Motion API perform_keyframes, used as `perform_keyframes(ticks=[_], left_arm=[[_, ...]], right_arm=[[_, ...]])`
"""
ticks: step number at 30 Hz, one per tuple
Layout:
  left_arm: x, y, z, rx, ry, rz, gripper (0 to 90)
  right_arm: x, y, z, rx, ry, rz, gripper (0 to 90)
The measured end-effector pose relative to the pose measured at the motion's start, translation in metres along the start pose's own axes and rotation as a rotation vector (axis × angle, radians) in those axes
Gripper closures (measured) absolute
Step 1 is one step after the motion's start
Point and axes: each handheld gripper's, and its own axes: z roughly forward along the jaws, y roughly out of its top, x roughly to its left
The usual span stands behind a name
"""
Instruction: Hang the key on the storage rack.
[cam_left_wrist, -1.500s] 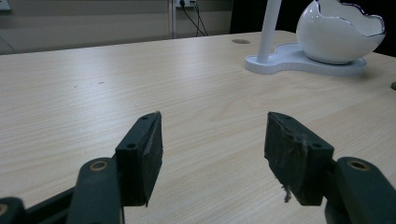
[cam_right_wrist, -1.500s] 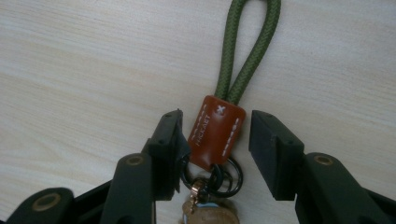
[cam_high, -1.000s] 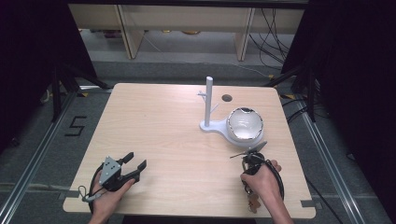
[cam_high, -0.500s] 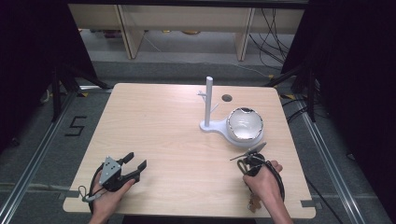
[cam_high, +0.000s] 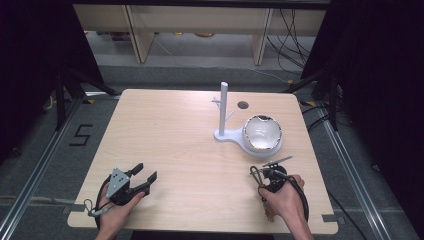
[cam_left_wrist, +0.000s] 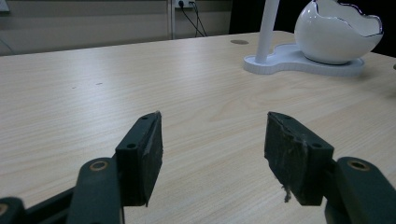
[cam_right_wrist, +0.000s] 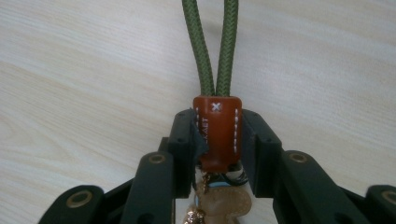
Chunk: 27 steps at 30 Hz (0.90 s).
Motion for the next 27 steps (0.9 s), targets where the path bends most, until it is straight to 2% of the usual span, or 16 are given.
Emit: perform_keyframes(ticks=[1,3,6,9,10,11,12,13,16,17,18,19,20,21,22,27], left_arm=[[0.0,0.0,0.0,0.0,0.0,0.0,36.8],[0.0,0.0,0.0,0.0,0.0,0.0,36.8],[0.0,0.0,0.0,0.0,0.001,-0.002,36.8],[0.0,0.0,0.0,0.0,0.001,-0.001,36.8],[0.0,0.0,0.0,0.0,0.001,-0.001,36.8],[0.0,0.0,0.0,0.0,0.002,0.0,36.8],[0.0,0.0,0.0,0.0,0.002,0.0,36.8],[0.0,0.0,0.0,0.0,0.002,0.0,36.7],[0.0,0.0,0.0,-0.001,0.003,-0.003,36.7],[0.0,0.0,-0.001,0.013,0.009,0.0,36.7],[0.0,0.0,-0.001,0.007,0.007,-0.001,36.7],[0.0,0.0,-0.001,0.008,0.007,-0.002,36.7],[0.0,0.0,-0.001,0.008,0.008,-0.001,36.7],[0.0,0.0,0.0,-0.001,0.003,-0.003,36.7],[0.0,0.0,0.0,0.0,0.003,-0.002,36.7],[0.0,0.0,0.0,-0.001,0.01,-0.006,36.7]], right_arm=[[-0.002,-0.001,0.0,-0.023,0.002,-0.025,68.6],[-0.002,-0.001,0.001,-0.035,0.005,-0.016,68.6],[-0.002,-0.003,-0.003,-0.087,0.034,-0.016,68.6],[-0.003,-0.005,-0.004,-0.123,0.053,-0.038,68.6],[-0.001,-0.005,-0.005,-0.127,0.053,-0.019,68.6],[-0.003,-0.006,-0.006,-0.183,0.069,-0.056,68.7],[-0.003,-0.007,-0.006,-0.198,0.084,-0.067,68.7],[-0.004,-0.007,-0.006,-0.214,0.129,-0.067,68.7],[-0.002,-0.007,-0.008,-0.237,0.155,-0.059,68.7],[-0.002,-0.007,-0.009,-0.237,0.155,-0.067,68.7],[-0.003,-0.008,-0.008,-0.251,0.128,-0.09,68.7],[-0.002,-0.008,-0.008,-0.261,0.131,-0.087,68.7],[-0.003,-0.008,-0.008,-0.283,0.128,-0.1,68.7],[-0.001,-0.008,-0.008,-0.317,0.111,-0.091,68.7],[0.002,-0.009,-0.009,-0.326,0.146,-0.072,68.7],[0.005,-0.01,-0.011,-0.396,0.159,-0.087,68.7]])
